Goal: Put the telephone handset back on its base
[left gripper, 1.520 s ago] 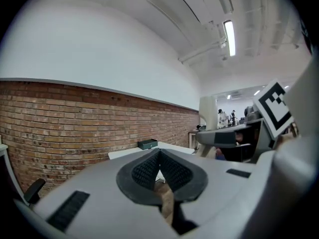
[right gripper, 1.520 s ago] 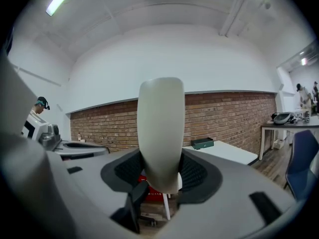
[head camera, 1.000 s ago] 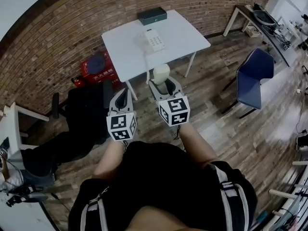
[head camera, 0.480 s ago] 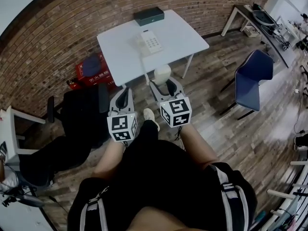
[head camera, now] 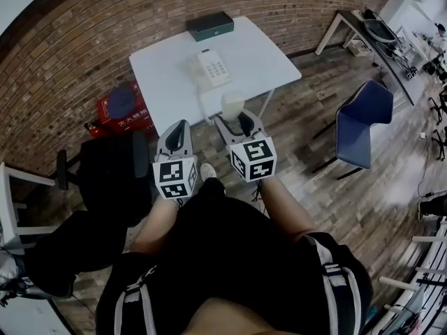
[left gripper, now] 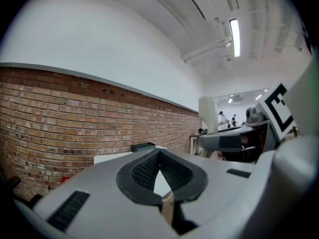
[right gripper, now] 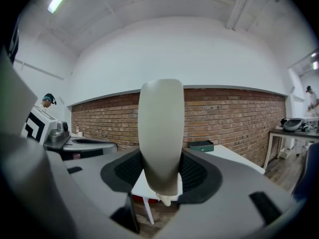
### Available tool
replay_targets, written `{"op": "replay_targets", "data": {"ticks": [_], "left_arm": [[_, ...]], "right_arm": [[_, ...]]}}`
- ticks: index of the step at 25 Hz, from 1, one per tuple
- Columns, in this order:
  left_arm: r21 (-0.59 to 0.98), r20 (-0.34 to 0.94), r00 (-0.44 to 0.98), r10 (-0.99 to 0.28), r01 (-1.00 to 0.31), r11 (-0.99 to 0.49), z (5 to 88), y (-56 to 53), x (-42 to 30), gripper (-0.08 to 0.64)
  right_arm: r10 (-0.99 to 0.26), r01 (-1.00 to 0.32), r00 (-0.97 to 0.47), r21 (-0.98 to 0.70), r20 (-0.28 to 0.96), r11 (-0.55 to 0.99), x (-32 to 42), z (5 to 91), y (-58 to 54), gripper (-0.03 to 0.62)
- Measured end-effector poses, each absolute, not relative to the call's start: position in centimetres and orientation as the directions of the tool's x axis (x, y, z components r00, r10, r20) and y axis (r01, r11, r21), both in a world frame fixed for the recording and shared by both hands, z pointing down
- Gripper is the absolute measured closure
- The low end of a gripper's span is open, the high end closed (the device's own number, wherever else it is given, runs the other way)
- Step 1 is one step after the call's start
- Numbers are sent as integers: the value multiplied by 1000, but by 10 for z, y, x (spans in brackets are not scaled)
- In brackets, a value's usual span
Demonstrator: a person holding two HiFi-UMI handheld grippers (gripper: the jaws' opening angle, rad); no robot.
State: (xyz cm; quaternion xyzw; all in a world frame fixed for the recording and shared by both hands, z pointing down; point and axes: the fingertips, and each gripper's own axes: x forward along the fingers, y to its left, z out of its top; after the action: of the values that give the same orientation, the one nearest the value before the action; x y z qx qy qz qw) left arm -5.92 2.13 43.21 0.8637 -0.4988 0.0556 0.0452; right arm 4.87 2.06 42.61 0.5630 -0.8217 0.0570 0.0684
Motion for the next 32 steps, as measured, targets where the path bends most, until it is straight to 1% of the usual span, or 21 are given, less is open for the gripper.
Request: {"op": "replay_targets", "data": {"ticks": [14,24,32], "left_arm": [[32,194,473,-859,-879,-477,438,-108,-45,558],[96,246,438,-865,-899,-428,455,-197,-51,558],[110,268,438,-858,-899,-424,465,-240,-46,558]], "right_arm": [[-900,-927,-374,-43,224,374,68,435,-109,394],[-835,-911,-397,-50,381,410,72,482,-201,394],[-789,-899,-412,-60,457,434,70,511,-246,394]]}}
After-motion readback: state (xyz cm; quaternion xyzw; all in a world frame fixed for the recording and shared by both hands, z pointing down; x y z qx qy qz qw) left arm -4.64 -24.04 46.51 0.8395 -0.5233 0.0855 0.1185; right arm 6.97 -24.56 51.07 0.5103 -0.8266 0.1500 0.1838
